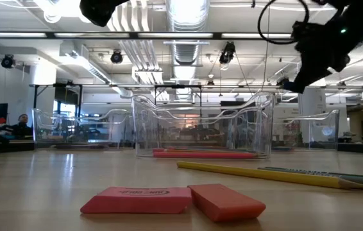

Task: Sort crayons/erasers/pens/pencils in bins
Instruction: Put the blue eraser into the top right transparent bin, then put the pink eraser into the top right transparent bin

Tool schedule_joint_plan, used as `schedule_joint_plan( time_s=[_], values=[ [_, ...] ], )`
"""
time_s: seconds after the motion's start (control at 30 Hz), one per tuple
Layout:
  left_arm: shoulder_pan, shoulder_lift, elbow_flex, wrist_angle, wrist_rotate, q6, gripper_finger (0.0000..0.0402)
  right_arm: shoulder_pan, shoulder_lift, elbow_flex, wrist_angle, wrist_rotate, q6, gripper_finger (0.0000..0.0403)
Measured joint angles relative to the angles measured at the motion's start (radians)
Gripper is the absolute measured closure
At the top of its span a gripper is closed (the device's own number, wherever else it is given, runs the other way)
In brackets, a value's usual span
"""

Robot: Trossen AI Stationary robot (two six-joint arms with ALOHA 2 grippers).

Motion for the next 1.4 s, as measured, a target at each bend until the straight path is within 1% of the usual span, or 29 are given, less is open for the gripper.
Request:
schedule_joint_plan(
  time_s=[0.07, 0.13, 0.27, 0.33, 0.4, 0.53, 0.67, 0.87, 0.93, 1.0, 1.13, 1.2, 1.27, 1.4],
  values=[
    [0.000, 0.000, 0.000, 0.000, 0.000, 0.000, 0.0217, -0.112, -0.027, -0.006, 0.034, -0.031, -0.084, 0.0384],
    [0.000, 0.000, 0.000, 0.001, 0.000, 0.000, 0.0217, -0.231, -0.036, -0.012, 0.084, -0.094, -0.173, 0.0384],
    [0.000, 0.000, 0.000, 0.003, 0.000, 0.000, 0.0217, -0.465, -0.016, -0.019, 0.211, -0.279, -0.327, 0.0384],
    [0.000, 0.000, 0.000, 0.003, 0.000, 0.000, 0.0217, -0.571, 0.010, -0.019, 0.256, -0.377, -0.369, 0.0384],
    [0.000, 0.000, 0.000, 0.003, 0.000, 0.000, 0.0217, -0.655, 0.037, -0.020, 0.288, -0.451, -0.395, 0.0383],
    [0.000, 0.000, 0.000, 0.000, 0.000, 0.000, 0.0217, -0.750, 0.075, -0.020, 0.318, -0.497, -0.426, 0.0365],
    [0.000, 0.000, 0.000, -0.001, 0.000, 0.000, 0.0217, -0.766, 0.090, -0.020, 0.313, -0.501, -0.430, 0.0331],
    [0.000, 0.000, 0.000, -0.001, 0.000, -0.001, 0.0217, -0.760, 0.073, -0.020, 0.304, -0.527, -0.416, 0.0264],
    [0.000, 0.000, 0.000, 0.000, 0.000, -0.001, 0.0217, -0.733, 0.052, -0.020, 0.298, -0.528, -0.389, 0.0248],
    [0.000, 0.000, 0.000, 0.000, 0.000, -0.006, 0.0217, -0.680, 0.023, -0.020, 0.298, -0.545, -0.366, 0.0239],
    [0.000, 0.000, 0.000, -0.001, 0.000, -0.024, 0.0217, -0.504, -0.060, -0.020, 0.312, -0.539, -0.317, 0.0236],
    [0.000, 0.000, 0.000, -0.001, 0.000, -0.024, 0.0217, -0.391, -0.101, -0.020, 0.317, -0.505, -0.280, 0.0241],
    [0.000, 0.000, 0.000, -0.002, 0.000, -0.024, 0.0217, -0.263, -0.131, -0.021, 0.326, -0.435, -0.241, 0.0246],
    [0.000, 0.011, 0.003, 0.001, 0.000, -0.041, 0.0217, 0.005, -0.146, -0.030, 0.350, -0.235, -0.181, 0.0256]
  ],
)
